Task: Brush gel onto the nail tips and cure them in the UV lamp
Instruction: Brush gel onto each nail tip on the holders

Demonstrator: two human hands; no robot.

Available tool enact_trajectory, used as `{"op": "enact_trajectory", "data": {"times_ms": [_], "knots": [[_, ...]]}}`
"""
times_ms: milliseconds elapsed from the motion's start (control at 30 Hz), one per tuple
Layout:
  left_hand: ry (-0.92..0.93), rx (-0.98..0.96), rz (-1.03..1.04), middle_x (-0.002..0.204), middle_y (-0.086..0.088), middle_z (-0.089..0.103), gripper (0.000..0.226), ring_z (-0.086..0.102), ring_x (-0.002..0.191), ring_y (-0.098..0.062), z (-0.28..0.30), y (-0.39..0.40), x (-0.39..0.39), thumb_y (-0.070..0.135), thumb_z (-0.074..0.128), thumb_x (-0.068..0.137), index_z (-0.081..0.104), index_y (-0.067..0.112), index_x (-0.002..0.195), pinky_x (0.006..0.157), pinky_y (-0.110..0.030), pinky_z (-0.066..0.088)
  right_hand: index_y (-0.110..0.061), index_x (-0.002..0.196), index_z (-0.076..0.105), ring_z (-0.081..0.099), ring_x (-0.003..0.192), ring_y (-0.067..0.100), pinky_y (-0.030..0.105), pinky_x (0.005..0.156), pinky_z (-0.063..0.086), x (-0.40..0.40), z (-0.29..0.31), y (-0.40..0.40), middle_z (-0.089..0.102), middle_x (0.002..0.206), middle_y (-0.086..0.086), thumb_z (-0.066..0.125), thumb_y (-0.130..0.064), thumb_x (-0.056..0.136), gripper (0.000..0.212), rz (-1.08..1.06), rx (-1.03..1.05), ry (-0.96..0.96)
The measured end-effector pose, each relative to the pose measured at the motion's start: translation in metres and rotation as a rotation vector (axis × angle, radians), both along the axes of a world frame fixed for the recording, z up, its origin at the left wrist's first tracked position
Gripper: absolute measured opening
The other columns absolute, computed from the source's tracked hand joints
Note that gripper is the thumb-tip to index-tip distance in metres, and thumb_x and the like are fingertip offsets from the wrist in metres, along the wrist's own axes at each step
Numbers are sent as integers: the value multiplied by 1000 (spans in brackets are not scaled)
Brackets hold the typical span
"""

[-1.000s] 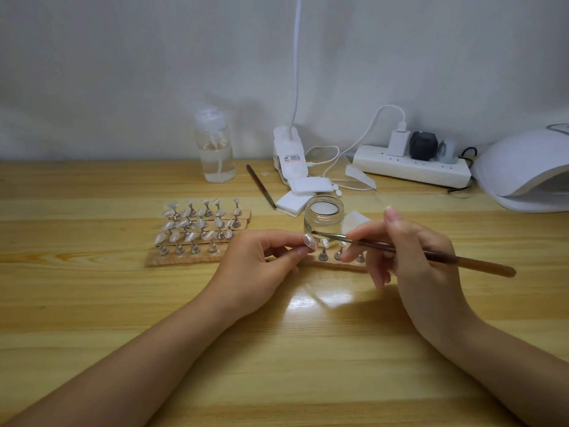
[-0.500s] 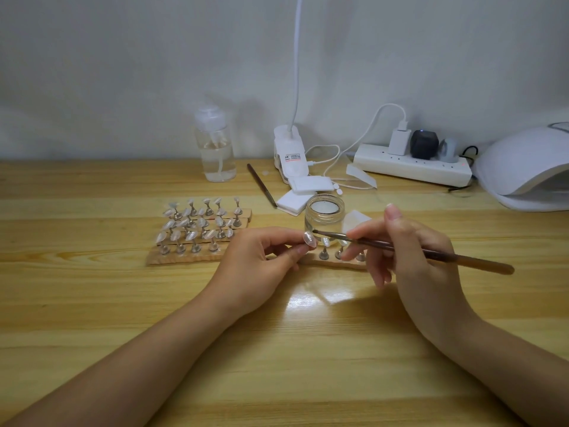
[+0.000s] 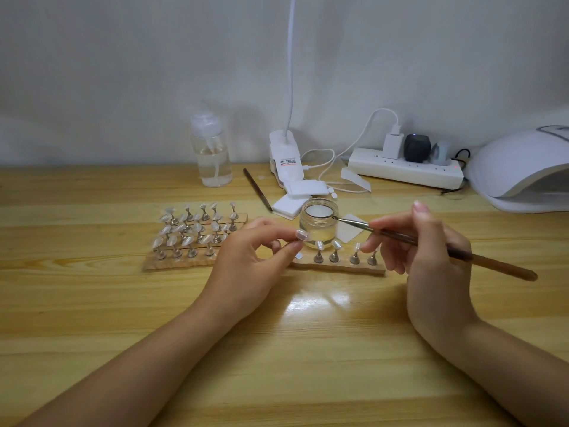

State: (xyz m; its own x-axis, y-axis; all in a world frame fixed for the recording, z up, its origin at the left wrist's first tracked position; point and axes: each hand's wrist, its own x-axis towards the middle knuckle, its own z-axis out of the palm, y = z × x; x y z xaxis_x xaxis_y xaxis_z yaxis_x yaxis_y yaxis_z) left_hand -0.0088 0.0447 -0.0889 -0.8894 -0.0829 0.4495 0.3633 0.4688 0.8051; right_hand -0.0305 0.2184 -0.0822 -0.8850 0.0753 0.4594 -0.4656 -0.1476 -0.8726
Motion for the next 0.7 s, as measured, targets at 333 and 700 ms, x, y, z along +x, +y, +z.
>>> {"op": "enact_trajectory", "data": {"times_ms": [333, 700], "knots": [[-67, -1, 33, 74, 12, 65, 28, 46, 51, -3, -2, 2, -2, 6, 72, 75, 59, 29, 84, 55, -9, 39, -10, 66, 67, 45, 43, 8, 12, 42, 34, -3, 0, 1, 64, 54, 6, 34, -15, 99, 46, -12, -15, -56], [-70, -85, 60, 75, 15, 64, 33, 46, 48, -3, -5, 1, -2, 10, 74, 74, 55, 33, 86, 55, -11, 41, -9, 68, 67, 45, 44, 9, 12, 42, 34, -4, 0, 1, 64, 54, 7, 34, -16, 99, 46, -18, -4, -78]]}}
